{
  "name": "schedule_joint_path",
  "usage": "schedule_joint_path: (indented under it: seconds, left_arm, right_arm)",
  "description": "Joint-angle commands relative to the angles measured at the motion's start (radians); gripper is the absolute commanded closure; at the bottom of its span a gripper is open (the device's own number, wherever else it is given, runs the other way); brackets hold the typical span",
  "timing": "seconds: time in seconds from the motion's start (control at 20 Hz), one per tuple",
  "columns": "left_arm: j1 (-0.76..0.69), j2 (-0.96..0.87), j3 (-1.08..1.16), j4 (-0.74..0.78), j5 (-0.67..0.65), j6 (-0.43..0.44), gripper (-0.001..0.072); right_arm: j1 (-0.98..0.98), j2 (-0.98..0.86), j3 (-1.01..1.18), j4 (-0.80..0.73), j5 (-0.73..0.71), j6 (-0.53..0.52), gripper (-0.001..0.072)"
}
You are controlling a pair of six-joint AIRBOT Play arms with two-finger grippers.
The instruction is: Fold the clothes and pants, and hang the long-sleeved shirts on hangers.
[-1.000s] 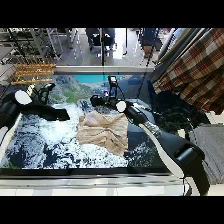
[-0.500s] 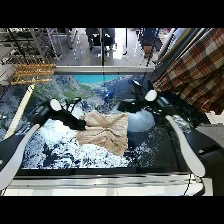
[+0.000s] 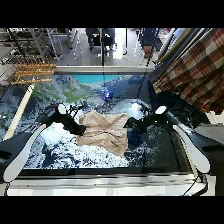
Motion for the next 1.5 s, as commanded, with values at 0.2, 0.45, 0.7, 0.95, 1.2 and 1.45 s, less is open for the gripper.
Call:
schedule_joint_path:
  seconds: [0.2, 0.45, 0.7, 0.95, 1.2, 1.45]
  left_arm:
    - [0.002, -0.001, 0.000, 0.020, -0.045, -0.002, 0.0686]
    - [0.003, 0.122, 0.002, 0.020, -0.088, 0.091, 0.0686]
    - [0.023, 0.407, 0.002, 0.021, -0.123, 0.115, 0.0685]
    - [0.042, 0.617, 0.001, 0.021, -0.140, 0.118, 0.0685]
    - [0.042, 0.652, 0.001, 0.021, -0.141, 0.118, 0.0685]
    - [0.042, 0.618, -0.001, 0.021, -0.144, 0.117, 0.0685]
  right_arm:
    - [0.161, -0.135, -0.030, 0.232, -0.039, -0.132, 0.0276]
    - [0.148, -0.054, 0.040, 0.204, -0.055, -0.111, 0.0697]
    - [-0.036, 0.188, 0.191, 0.013, 0.001, 0.040, 0.0698]
    - [-0.371, 0.329, 0.298, -0.047, 0.129, 0.127, 0.0698]
    - [-0.830, 0.368, 0.319, -0.045, 0.251, 0.145, 0.0698]
    - [-1.266, 0.368, 0.316, -0.171, 0.362, 0.056, 0.0699]
